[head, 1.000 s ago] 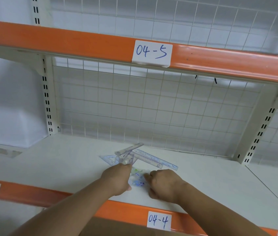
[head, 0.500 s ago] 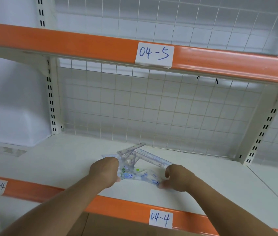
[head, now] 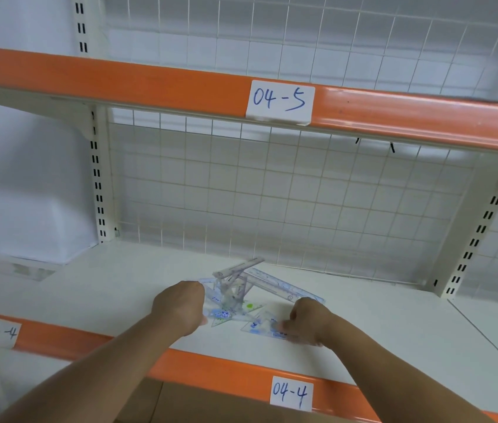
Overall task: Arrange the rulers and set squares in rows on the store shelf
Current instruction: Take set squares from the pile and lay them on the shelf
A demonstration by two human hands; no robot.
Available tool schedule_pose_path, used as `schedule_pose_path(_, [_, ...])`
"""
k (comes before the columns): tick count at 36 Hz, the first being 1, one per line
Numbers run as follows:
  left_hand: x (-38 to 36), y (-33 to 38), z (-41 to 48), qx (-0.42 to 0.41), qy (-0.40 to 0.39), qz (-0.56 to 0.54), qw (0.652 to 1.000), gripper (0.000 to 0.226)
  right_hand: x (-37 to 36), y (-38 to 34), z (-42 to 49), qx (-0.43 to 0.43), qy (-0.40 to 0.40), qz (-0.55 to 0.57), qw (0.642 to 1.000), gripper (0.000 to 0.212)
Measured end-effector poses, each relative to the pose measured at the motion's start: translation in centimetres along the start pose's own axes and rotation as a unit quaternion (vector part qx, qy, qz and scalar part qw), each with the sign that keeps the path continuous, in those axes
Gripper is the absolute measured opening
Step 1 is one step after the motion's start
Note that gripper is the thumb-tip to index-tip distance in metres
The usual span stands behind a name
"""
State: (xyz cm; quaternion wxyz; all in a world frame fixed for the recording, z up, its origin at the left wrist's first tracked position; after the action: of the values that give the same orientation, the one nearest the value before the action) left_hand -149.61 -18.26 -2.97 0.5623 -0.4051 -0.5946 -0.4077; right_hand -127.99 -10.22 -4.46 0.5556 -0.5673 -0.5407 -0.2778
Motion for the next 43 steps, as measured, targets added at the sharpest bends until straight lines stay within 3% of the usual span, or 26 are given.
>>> schedule_pose_path(6, [0.0,0.2,0.0,-0.002,-0.006,0.000,1.000,0.031,-0.6,-0.4,0.4,-0.006,0.016,-0.045,0.999,0.038])
schedule_pose_path(10, [-0.1,0.1,0.2,0.002,-0.009,-0.003,1.000,0.031,-0.2,-0.7,0.5,-0.005,0.006,-0.052,0.999,0.031])
schedule_pose_path(15, [-0.2,-0.1,0.4,0.003,-0.010,-0.006,1.000,0.030,-0.2,-0.8,0.6,0.003,-0.002,-0.075,0.997,0.057])
schedule_pose_path(20, [-0.2,0.0,0.4,-0.001,-0.011,-0.009,1.000,0.031,-0.4,-0.8,0.7,0.002,-0.013,-0.082,0.997,0.036])
schedule_pose_path(23, [-0.1,0.2,0.5,-0.005,-0.010,-0.014,1.000,0.030,-0.2,-0.7,0.5,0.011,-0.024,-0.070,0.997,0.034])
schedule_pose_path(26, [0.0,0.2,0.5,-0.006,-0.009,-0.016,1.000,0.030,-0.1,-0.6,-0.1,0.033,-0.001,-0.045,0.998,0.056])
schedule_pose_path(32, [0.1,0.0,0.8,-0.006,-0.010,-0.032,0.999,0.024,0.0,-0.4,-0.7,0.100,0.014,-0.055,0.993,0.052])
schedule_pose_path(39, [0.2,-0.4,0.7,0.008,-0.007,-0.051,0.999,0.028,0.2,-0.4,-0.4,0.070,-0.027,-0.086,0.994,0.042])
schedule_pose_path(43, [0.1,-0.7,0.6,0.013,-0.011,-0.047,0.999,0.031,0.3,-0.5,-0.1,0.062,-0.040,-0.096,0.993,0.049])
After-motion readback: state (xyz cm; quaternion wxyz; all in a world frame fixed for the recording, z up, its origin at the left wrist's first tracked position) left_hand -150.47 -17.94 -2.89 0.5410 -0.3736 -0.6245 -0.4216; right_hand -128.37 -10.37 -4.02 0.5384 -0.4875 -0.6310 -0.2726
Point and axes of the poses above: each hand's wrist, its own z-axis towards the middle knuckle, its own x-axis out of the back of the hand, y = z × x, the point moved 1 cm from there along z, towards the middle knuckle, and after that the axes turned 2 degrees about z, right-handed, at the moved point
